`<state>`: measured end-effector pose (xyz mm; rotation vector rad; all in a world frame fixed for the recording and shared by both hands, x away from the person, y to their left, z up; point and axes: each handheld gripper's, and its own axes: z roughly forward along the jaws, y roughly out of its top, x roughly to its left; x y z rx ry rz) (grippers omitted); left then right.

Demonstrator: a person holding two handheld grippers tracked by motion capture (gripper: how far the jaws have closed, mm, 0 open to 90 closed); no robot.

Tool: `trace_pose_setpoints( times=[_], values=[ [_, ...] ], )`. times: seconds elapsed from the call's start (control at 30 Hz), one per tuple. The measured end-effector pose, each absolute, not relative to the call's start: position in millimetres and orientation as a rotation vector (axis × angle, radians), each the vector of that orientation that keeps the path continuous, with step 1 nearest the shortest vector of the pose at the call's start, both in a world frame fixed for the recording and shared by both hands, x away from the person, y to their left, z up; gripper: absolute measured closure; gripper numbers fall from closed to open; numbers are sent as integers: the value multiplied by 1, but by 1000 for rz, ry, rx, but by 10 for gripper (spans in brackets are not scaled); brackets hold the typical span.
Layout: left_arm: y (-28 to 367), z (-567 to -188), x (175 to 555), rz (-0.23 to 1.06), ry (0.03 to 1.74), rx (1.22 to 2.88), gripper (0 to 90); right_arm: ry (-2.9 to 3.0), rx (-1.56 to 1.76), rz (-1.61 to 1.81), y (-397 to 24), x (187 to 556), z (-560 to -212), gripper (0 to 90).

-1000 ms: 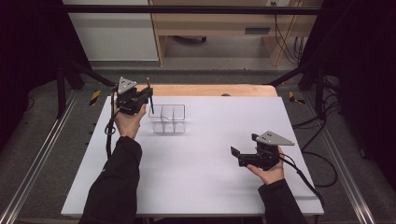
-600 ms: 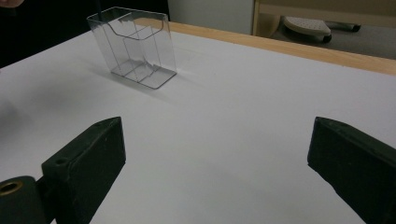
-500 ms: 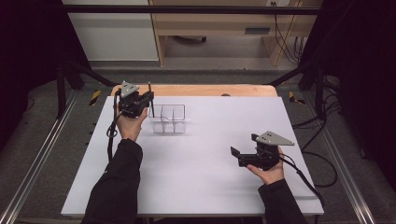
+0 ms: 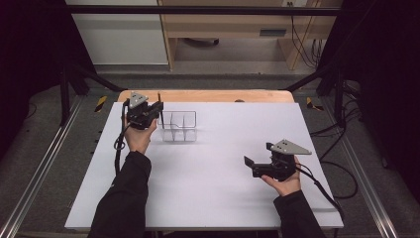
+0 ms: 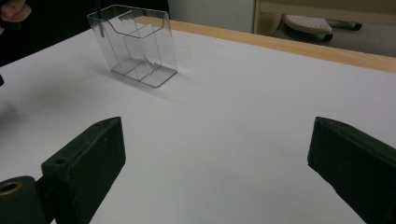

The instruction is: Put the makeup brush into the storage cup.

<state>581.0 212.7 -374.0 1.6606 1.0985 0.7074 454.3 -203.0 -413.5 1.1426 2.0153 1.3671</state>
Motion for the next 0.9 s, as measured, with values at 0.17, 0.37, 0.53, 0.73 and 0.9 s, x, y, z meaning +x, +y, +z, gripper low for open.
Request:
trace_pose_setpoints(
  times=[0.17, 0.37, 0.53, 0.73, 0.9],
  values=[
    [213, -381, 580, 701, 1104, 1671, 826, 2016, 1143, 1368, -202, 454, -414, 46],
    [211, -384, 579, 698, 1097, 1673, 826, 2020, 1146, 1366, -202, 454, -414, 46],
    [210, -391, 579, 693, 1102, 1684, 826, 2020, 1145, 1368, -202, 454, -414, 47],
    [208, -397, 578, 695, 1101, 1704, 826, 2022, 1143, 1366, -202, 455, -415, 46],
    [207, -401, 578, 696, 1104, 1727, 825, 2014, 1145, 1370, -202, 454, -414, 44]
  ],
)
